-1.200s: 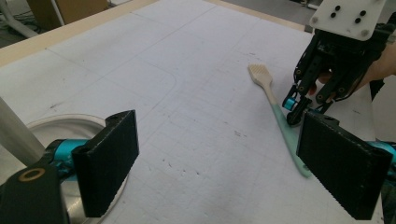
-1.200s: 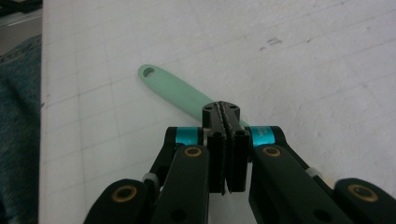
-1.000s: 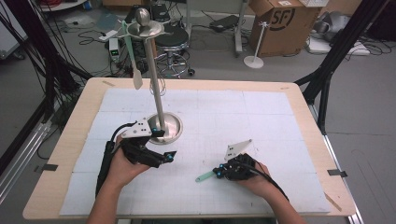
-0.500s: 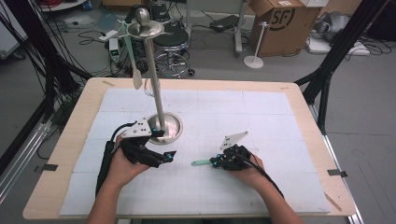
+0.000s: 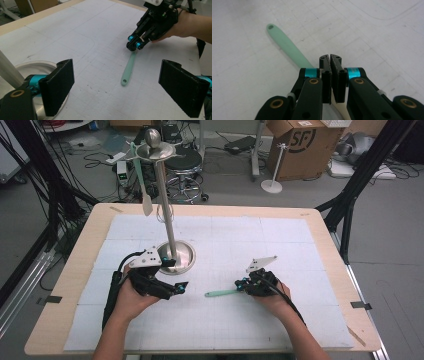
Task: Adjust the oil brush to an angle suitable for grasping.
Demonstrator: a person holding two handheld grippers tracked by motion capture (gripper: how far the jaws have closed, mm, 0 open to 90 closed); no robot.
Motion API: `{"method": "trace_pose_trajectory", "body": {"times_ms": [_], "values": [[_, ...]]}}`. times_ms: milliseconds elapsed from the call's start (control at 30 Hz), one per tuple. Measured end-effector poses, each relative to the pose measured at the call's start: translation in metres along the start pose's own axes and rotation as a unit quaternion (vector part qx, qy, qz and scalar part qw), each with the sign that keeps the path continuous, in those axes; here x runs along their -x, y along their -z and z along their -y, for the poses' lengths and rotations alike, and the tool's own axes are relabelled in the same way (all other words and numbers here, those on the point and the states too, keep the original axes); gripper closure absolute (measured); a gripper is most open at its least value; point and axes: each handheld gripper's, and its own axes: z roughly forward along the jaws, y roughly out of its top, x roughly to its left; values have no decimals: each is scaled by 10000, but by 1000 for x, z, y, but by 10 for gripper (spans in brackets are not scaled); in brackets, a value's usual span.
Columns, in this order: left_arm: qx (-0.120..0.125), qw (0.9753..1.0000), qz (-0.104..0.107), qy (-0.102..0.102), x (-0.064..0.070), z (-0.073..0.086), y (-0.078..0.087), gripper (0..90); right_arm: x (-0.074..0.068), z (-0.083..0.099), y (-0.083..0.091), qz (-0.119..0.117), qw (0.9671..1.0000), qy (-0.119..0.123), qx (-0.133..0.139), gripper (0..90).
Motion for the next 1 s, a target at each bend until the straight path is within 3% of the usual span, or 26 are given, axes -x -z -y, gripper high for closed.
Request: {"method": "trace_pose_trajectory", "body": {"times_ms": [100, 300, 433, 533, 1000], "values": [[32, 10000, 7, 17, 0, 0, 0, 137, 4, 3, 0, 122, 9998, -14, -145, 888], [12, 10000, 13, 26, 0, 1, 0, 138, 9, 11, 11, 194, 9996, -97, -159, 897], [9, 10000, 21, 5, 0, 1, -1, 138, 12, 19, 20, 135, 9995, -256, -106, 898], [2, 10000, 22, 3, 0, 1, -2, 138, 11, 22, 23, 126, 9996, -242, -121, 899], [21, 10000, 22, 3, 0, 0, -1, 138, 12, 21, 18, 227, 9992, -239, -235, 899]]}}
